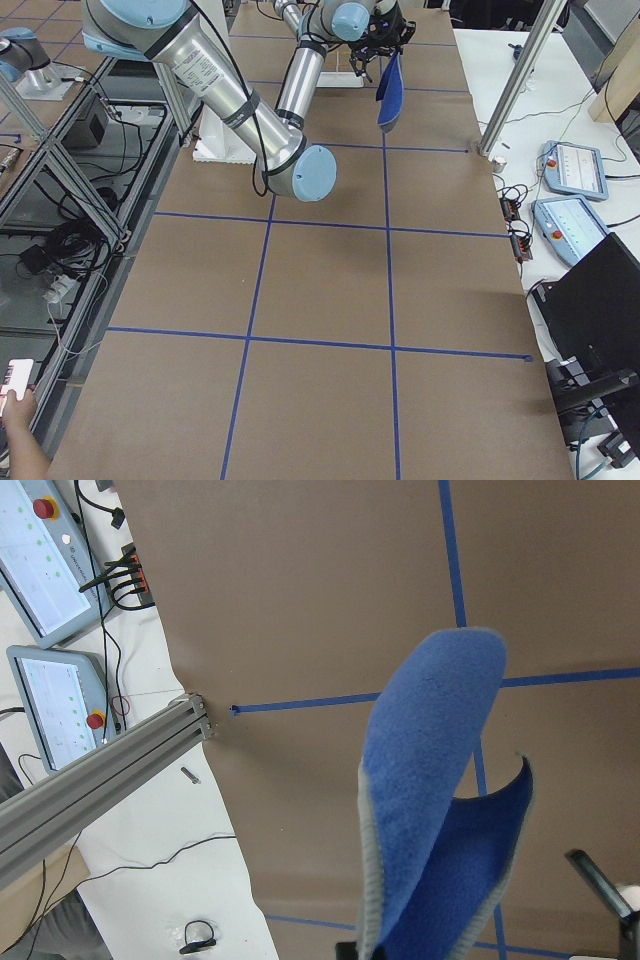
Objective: Hang towel on rack
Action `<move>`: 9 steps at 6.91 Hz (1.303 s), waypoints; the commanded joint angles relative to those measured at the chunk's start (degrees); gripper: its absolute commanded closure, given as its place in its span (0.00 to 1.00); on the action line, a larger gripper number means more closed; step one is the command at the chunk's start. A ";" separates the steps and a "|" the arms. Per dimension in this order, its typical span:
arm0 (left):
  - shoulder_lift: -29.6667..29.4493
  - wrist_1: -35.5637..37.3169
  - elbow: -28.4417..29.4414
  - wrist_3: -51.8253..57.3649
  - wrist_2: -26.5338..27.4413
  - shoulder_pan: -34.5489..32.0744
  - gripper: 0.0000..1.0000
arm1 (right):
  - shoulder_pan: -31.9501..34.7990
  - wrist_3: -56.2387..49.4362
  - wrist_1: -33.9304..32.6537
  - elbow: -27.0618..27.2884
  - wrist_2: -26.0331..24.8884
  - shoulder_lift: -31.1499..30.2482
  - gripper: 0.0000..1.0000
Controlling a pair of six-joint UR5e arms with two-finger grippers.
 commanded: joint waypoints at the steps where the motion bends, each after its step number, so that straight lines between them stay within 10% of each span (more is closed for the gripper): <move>1: -0.87 0.00 0.64 -0.84 1.43 0.56 0.02 | -0.73 1.02 0.01 0.97 -0.75 0.00 1.00; 6: -0.52 -3.24 1.69 -0.75 1.52 1.00 0.10 | -2.22 2.34 0.01 5.87 -1.45 -3.32 1.00; 9: -0.43 -5.10 2.05 -0.75 1.52 0.83 1.00 | -3.02 2.17 0.01 7.66 -1.98 -4.83 1.00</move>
